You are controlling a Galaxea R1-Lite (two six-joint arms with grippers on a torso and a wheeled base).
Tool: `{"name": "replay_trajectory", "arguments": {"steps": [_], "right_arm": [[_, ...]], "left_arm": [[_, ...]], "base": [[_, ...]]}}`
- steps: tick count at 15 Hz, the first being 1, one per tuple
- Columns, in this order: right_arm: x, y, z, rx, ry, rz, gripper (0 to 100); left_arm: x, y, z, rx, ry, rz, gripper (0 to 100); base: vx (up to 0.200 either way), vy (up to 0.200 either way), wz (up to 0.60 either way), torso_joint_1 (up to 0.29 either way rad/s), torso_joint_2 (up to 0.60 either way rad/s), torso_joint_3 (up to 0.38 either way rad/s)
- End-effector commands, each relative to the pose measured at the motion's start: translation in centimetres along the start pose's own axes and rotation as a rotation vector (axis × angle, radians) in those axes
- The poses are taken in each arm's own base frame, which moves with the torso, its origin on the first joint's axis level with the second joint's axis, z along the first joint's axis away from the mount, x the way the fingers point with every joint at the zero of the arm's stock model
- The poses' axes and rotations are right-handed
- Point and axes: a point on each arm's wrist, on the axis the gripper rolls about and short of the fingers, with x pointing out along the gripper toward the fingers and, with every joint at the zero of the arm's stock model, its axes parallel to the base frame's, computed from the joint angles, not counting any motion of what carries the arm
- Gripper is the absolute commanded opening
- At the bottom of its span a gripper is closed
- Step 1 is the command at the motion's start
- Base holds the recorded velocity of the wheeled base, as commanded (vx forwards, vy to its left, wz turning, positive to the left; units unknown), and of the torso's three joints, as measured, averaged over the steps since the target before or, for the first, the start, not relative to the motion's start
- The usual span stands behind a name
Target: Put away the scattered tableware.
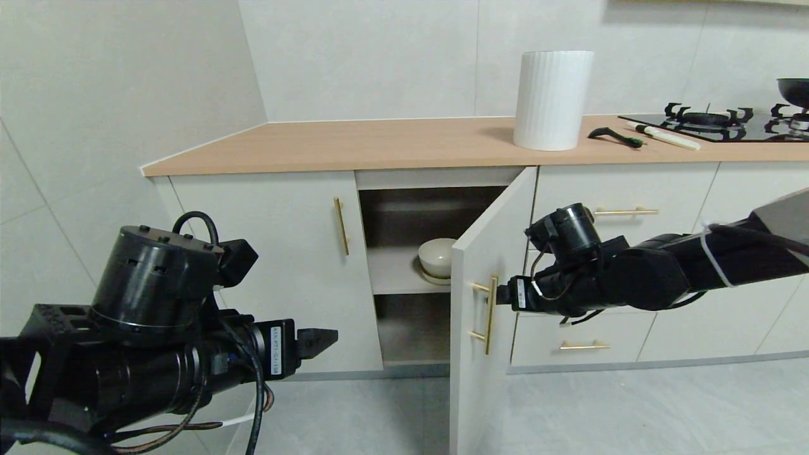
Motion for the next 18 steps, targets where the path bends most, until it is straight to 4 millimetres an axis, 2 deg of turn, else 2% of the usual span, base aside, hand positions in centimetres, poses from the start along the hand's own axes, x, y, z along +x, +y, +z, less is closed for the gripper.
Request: {"name": "replay_trajectory", "arguments": {"steps": [1,8,9,12,15,18], "right_arm": [[2.5,-0.3,-1.0,0.0,0.049,-0.022,100],[3.2,-0.1,-0.6,0.017,-0.016,0.003,100],[3.4,0.0,-0.6,0.027,-0.021,0.008,100],[4.1,0.6,-0.9,0.057,-0.042,0.03,100],[4.1,1.5,-0.6,0.125,-0.09,0.075,100],[5.1,2.9,-0.2,0.228,-0.136,0.131,100]], "left_arm": [[0.1,0.0,-0.1,0.002,0.005,0.003,100],[0.2,-0.1,0.0,0.001,0.002,0.004,100],[0.2,-0.1,0.0,0.001,0.002,0.004,100],[0.2,-0.1,0.0,0.001,0.003,0.002,100],[0.2,-0.1,0.0,0.002,0.003,0.002,100],[0.2,-0.1,0.0,0.002,0.002,0.002,100]], "base": [[0.0,0.0,0.0,0.0,0.0,0.0],[0.0,0.0,0.0,0.0,0.0,0.0],[0.2,0.0,0.0,0.002,0.0,0.007],[0.2,0.0,0.0,-0.004,0.0,0.001],[0.0,0.0,0.0,0.0,0.0,0.0],[0.0,0.0,0.0,0.0,0.0,0.0]]}}
